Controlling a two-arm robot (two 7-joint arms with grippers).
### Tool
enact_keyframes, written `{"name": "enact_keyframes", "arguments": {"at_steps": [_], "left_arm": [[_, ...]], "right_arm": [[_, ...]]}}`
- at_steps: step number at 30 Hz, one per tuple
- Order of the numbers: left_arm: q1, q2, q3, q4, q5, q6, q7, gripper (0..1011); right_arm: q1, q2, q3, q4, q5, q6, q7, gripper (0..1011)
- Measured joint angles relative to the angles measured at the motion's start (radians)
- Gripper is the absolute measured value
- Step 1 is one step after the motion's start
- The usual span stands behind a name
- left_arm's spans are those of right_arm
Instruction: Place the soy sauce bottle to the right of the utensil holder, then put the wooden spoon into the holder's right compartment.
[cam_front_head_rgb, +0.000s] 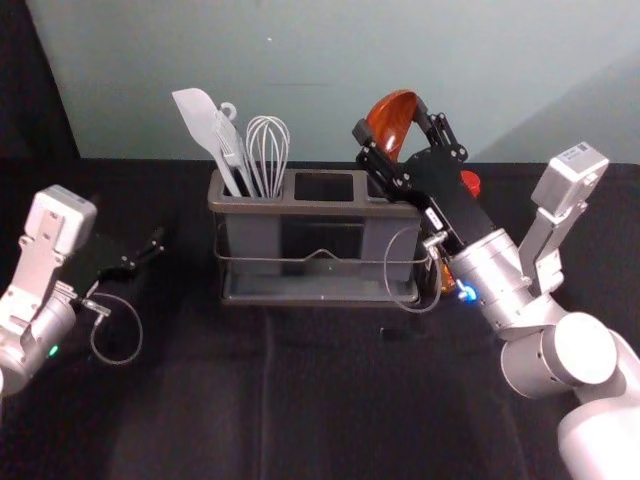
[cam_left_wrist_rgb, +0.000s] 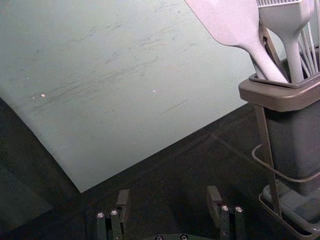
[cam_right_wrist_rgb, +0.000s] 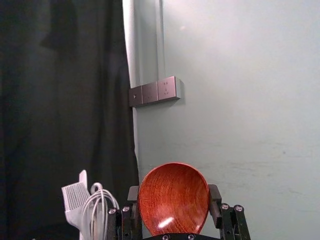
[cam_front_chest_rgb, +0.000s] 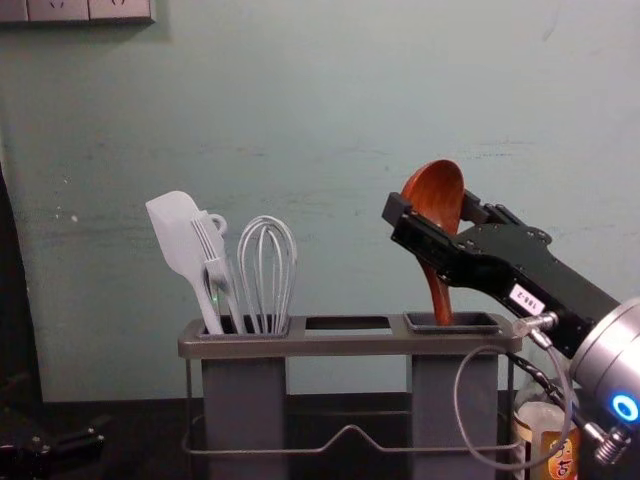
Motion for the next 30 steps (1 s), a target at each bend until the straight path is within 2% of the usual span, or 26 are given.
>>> {"name": "enact_keyframes", "arguments": {"at_steps": [14, 30], "left_arm": [[0.0, 0.0, 0.0, 0.0, 0.0, 0.0, 0.0, 1000], [0.0, 0.0, 0.0, 0.0, 0.0, 0.0, 0.0, 1000]], "right_arm": [[-0.007, -0.005, 0.001, -0.002, 0.018, -0.005, 0.019, 837], [-0.023, -0.003, 0.001, -0.023, 0.017, -0.003, 0.017, 837]]}}
